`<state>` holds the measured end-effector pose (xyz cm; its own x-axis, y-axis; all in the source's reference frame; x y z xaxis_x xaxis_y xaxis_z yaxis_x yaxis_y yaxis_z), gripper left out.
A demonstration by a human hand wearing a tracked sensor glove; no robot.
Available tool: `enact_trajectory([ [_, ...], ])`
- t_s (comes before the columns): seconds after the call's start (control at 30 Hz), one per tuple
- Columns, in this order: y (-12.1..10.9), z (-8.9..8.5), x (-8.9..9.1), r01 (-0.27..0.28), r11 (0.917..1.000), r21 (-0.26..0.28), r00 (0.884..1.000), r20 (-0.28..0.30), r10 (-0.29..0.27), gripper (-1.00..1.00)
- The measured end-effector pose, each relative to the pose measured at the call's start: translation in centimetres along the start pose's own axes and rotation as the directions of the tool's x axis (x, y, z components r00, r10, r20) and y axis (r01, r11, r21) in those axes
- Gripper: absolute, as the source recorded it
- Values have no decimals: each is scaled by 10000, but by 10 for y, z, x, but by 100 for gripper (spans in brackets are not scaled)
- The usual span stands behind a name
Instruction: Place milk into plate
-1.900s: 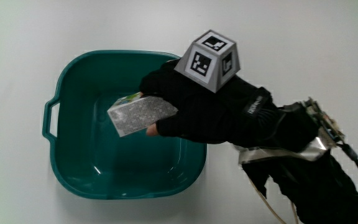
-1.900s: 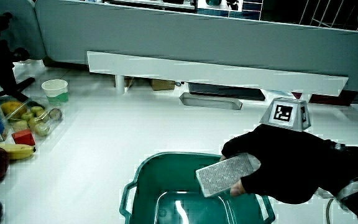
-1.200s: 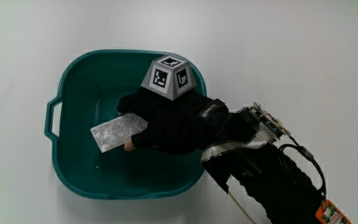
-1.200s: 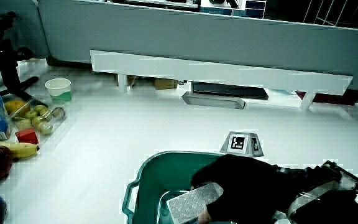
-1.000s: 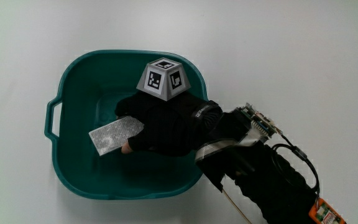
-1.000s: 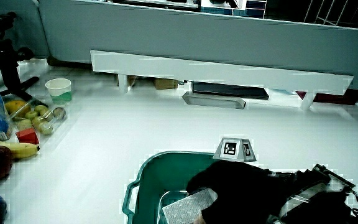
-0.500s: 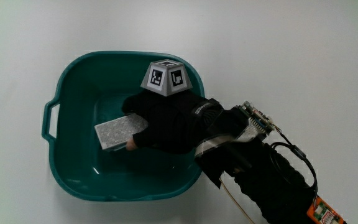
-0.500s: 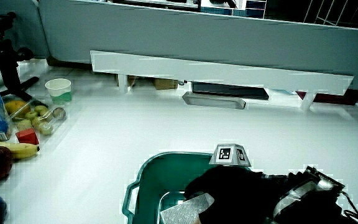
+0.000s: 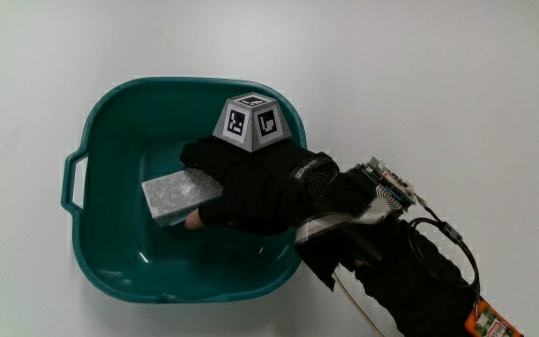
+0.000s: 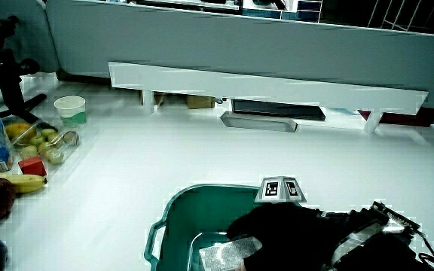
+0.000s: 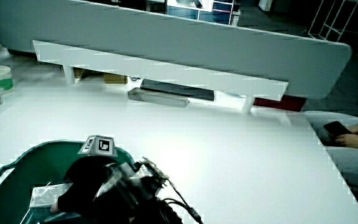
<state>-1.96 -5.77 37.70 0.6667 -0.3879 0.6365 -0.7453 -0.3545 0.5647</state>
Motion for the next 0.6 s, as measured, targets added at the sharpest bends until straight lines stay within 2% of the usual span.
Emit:
enact_trajectory([
  [0.03, -5, 1, -5, -65, 10000, 43, 9999, 125, 65, -64],
  [0.07, -3, -4, -2, 201, 9992, 336, 9972, 708, -225, -68],
  [0.1, -8, -5, -5, 127, 9999, 104, 9974, 709, -134, -72],
  [0.13, -5, -12, 2, 591, 9975, 396, 9934, 958, -626, -76],
  [0.27, -32, -14, -9, 685, 9936, 896, 9807, 1765, -835, -92],
  [0.3, -44, -11, -20, 54, 9994, 335, 9866, 1628, -108, -96],
  [0.33, -50, -14, -19, 256, 9973, 687, 9816, 1874, -381, -100],
  [0.4, -69, -12, -30, -193, 9989, 429, 9791, 2032, 102, -100],
  [0.43, -81, -7, -37, 697, 9975, 56, 9790, 1916, -695, -100],
  [0.5, -93, -11, -39, 700, 9974, 196, 9710, 2279, -727, -100],
  [0.53, -95, -19, -34, -100, 9946, 1037, 9449, 3265, -245, -100],
  [0.57, -100, -20, -34, 202, 9951, 972, 9540, 2960, -483, -100],
  [0.6, -105, -19, -36, 373, 9947, 961, 9566, 2845, -633, -100],
])
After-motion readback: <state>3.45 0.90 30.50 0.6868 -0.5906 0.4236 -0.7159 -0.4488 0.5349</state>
